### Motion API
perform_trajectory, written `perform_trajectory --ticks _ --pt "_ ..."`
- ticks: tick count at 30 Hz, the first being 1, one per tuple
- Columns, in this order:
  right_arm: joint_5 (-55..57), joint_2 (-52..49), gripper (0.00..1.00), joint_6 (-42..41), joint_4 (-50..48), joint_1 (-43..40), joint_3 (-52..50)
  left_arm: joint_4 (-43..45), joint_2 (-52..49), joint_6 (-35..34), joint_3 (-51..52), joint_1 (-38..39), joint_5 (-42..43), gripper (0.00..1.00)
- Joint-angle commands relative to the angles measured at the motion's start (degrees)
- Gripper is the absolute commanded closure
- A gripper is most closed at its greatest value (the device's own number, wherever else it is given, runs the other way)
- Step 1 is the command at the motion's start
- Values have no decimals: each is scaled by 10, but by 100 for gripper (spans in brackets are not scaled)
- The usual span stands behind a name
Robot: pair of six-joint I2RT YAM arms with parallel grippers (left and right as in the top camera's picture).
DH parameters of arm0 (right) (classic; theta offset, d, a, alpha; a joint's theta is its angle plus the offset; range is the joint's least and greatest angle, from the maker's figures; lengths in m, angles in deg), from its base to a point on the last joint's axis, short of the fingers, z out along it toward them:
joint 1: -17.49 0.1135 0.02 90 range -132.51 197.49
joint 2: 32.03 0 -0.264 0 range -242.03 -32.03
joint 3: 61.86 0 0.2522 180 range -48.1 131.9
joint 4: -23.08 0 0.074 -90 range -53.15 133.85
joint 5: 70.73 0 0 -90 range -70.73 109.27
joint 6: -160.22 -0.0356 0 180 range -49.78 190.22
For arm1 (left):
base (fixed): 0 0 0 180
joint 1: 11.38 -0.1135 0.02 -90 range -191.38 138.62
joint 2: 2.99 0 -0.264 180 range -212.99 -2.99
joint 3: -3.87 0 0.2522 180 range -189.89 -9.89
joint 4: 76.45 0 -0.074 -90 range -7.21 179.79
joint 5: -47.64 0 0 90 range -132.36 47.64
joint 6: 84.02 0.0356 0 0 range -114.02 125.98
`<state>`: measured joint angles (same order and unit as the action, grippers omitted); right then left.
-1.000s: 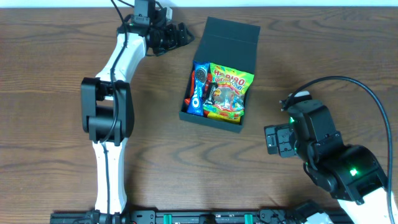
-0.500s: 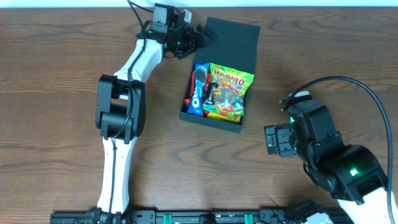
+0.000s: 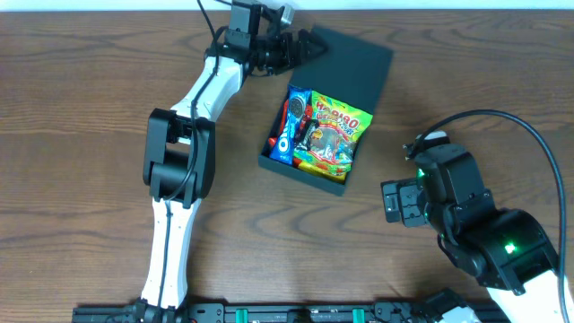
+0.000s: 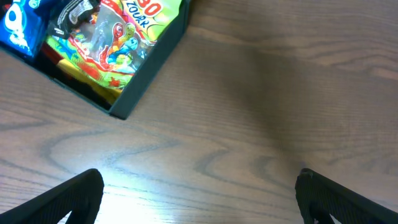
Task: Pack container
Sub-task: 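Swing the lid forward and down over the box with left gripper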
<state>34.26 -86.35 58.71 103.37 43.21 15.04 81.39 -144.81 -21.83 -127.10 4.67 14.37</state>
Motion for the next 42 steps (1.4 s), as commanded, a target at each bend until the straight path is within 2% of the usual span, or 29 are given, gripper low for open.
perform_trajectory --ticks 1,9,17,29,42 --pt "2 3 1 -2 -2 -10 0 9 -3 35 -56 4 59 5" --pt "2 3 1 0 -14 -10 0 7 -2 34 -123 4 115 5" --pt "3 3 1 0 -14 -10 0 8 0 37 -125 4 191 4" --pt "3 3 1 14 -21 -10 0 8 3 88 -125 6 340 4" --pt "17 3 1 13 -21 -10 -1 -55 3 116 -124 -9 340 4"
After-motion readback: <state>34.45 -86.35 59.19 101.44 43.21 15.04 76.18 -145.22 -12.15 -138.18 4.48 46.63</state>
